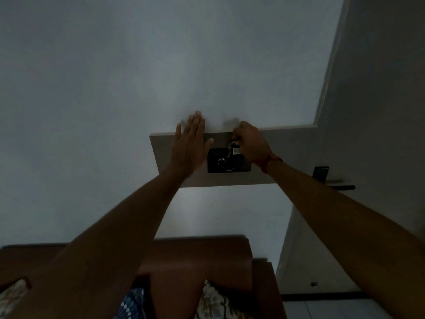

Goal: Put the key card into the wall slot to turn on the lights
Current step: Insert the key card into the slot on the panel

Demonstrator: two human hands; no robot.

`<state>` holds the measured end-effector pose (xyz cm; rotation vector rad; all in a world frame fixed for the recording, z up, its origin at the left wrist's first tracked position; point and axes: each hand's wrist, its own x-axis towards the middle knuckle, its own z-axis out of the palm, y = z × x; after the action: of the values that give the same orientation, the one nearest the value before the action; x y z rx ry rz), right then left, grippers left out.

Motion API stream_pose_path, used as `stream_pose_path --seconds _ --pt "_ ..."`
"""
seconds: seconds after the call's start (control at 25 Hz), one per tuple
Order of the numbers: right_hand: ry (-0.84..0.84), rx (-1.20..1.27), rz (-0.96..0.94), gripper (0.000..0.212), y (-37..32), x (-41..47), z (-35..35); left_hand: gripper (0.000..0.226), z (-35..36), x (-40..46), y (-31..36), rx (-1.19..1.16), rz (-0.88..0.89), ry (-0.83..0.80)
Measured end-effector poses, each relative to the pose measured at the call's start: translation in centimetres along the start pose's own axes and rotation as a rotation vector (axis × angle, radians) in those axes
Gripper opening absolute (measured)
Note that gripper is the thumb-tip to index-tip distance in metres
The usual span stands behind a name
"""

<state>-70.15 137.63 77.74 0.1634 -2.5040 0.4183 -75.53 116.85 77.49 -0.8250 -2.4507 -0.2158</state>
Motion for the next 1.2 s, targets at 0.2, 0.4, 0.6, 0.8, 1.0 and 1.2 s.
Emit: stream_pose_path --seconds 0.2,0.4,0.6,0.8,1.0,1.2 --pt "-0.016 -0.161 -0.107 0.016 -0.4 -0.4 -0.1 0.075 1.1 -0.1 0.2 -0.002 -0.026 -0.01" --pt "-0.033 -0.323 -0.148 0.015 -1.2 -0.3 0.1 0.074 1.3 -0.2 0.0 0.001 -0.007 -0.002" --pt "-0.121 -0.182 -0.108 0.004 -1.2 1.8 -0.2 0.072 1.1 0.0 -0.4 0.034 0.003 -0.015" --pt "-0.174 -0.005 -0.047 0.01 -0.4 2.8 -0.3 0.069 1.2 0.0 -0.2 0.052 -0.005 -0.015" --pt "-0.212 -0.008 -0.098 0.011 0.2 2.3 -0.9 0.068 1.3 0.2 -0.3 0.046 0.0 -0.012" --pt "-0.22 -0.172 -0.223 0.013 0.1 0.6 -1.6 0.068 1.5 0.4 -0.2 0.036 -0.012 -0.01"
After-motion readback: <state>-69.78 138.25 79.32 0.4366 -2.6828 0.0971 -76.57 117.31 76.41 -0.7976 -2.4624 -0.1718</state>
